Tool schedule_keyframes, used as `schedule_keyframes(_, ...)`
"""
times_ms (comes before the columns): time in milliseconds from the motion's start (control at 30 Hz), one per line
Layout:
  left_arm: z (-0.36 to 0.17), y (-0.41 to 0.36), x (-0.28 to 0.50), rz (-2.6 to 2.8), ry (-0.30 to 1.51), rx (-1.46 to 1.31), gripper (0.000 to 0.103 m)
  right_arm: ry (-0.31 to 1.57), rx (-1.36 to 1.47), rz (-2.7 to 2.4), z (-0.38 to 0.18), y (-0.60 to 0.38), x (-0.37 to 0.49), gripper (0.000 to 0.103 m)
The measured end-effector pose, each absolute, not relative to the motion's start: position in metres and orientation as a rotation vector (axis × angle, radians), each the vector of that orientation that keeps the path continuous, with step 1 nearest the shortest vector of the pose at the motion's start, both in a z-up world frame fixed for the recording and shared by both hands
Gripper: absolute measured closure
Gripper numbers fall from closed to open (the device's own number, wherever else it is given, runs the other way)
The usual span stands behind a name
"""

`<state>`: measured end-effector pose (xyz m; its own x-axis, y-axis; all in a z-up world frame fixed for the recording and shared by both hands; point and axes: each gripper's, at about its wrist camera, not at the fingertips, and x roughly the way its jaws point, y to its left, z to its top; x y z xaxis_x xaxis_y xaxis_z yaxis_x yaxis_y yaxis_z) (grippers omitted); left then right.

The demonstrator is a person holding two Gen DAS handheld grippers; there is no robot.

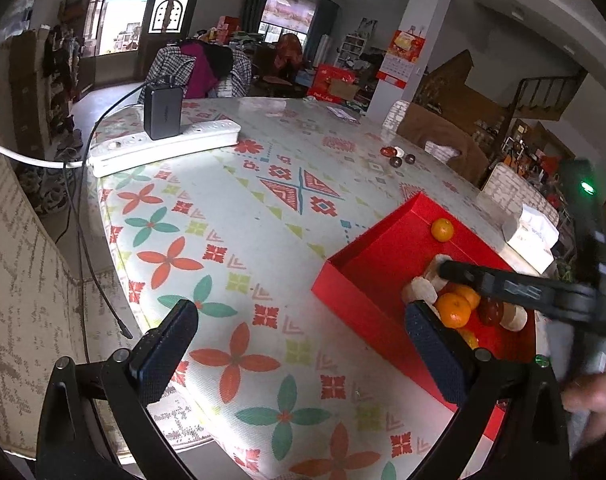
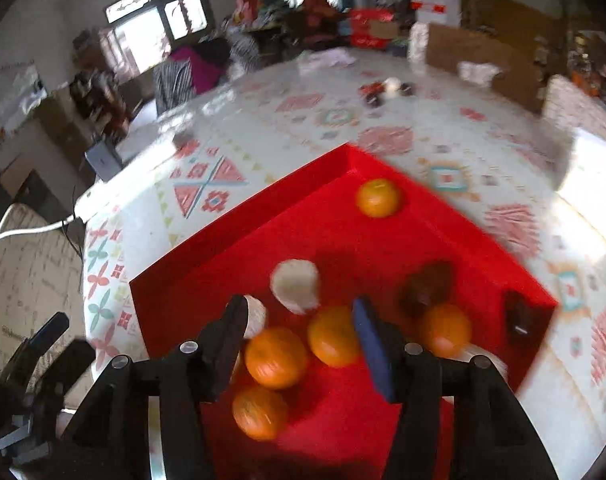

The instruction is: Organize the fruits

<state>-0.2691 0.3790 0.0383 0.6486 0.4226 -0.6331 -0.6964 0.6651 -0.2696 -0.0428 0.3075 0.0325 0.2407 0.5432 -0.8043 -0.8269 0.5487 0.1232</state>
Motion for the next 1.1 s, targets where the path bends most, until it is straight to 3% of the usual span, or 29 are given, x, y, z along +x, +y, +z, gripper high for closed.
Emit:
schedule_keyframes(67, 0.038, 0.379, -0.268, 0.667, 0.568, -0.529, 0.000, 0.928, -0.381, 0.978, 0.033, 0.317, -0.043, 0.049)
schedule_keyframes(100, 0.037, 0.380, -0.267, 0.667, 0.569, -0.528, 0.000, 0.940, -0.395, 0.985, 0.032, 0.322, -0.043, 0.069)
schedule_keyframes(200, 0.037, 0.381, -0.266, 0.664, 0.568, -0.532, 0.000, 0.929, -0.438, 0.974, 0.035, 0.329, -0.045, 0.081)
schedule_keyframes(233, 0.036, 0.381, -0.265, 0.664, 0.568, -0.532, 0.000, 0.915, -0.434, 0.971, 0.038, 0.329, -0.046, 0.093)
schedule_keyframes(567, 0.046, 0.376, -0.243, 0.540, 0.589, -0.530, 0.000, 0.855, -0.281, 0.930, 0.074, 0.290, -0.036, 0.091)
schedule_keyframes(600, 0.048, 0.374, -0.236, 0.494, 0.599, -0.530, 0.000, 0.856, -0.260, 0.920, 0.075, 0.280, -0.036, 0.085)
schedule_keyframes(700, 0.056, 0.363, -0.204, 0.394, 0.668, -0.470, 0.000, 0.844, -0.188, 0.902, 0.078, 0.237, -0.037, 0.055)
schedule_keyframes(733, 0.058, 0.361, -0.195, 0.393, 0.689, -0.443, 0.000, 0.834, -0.174, 0.890, 0.078, 0.224, -0.039, 0.051)
schedule_keyframes(867, 0.062, 0.366, -0.148, 0.405, 0.784, -0.367, 0.000, 0.806, -0.148, 0.844, 0.074, 0.179, -0.046, 0.051)
schedule_keyframes(967, 0.054, 0.373, -0.118, 0.413, 0.866, -0.326, 0.017, 0.787, -0.128, 0.832, 0.072, 0.156, -0.048, 0.051)
schedule_keyframes(1033, 0.044, 0.377, -0.102, 0.408, 0.931, -0.318, 0.045, 0.779, -0.113, 0.829, 0.071, 0.146, -0.048, 0.051)
schedule_keyframes(1100, 0.038, 0.379, -0.094, 0.385, 0.957, -0.325, 0.053, 0.782, -0.090, 0.832, 0.070, 0.138, -0.046, 0.051)
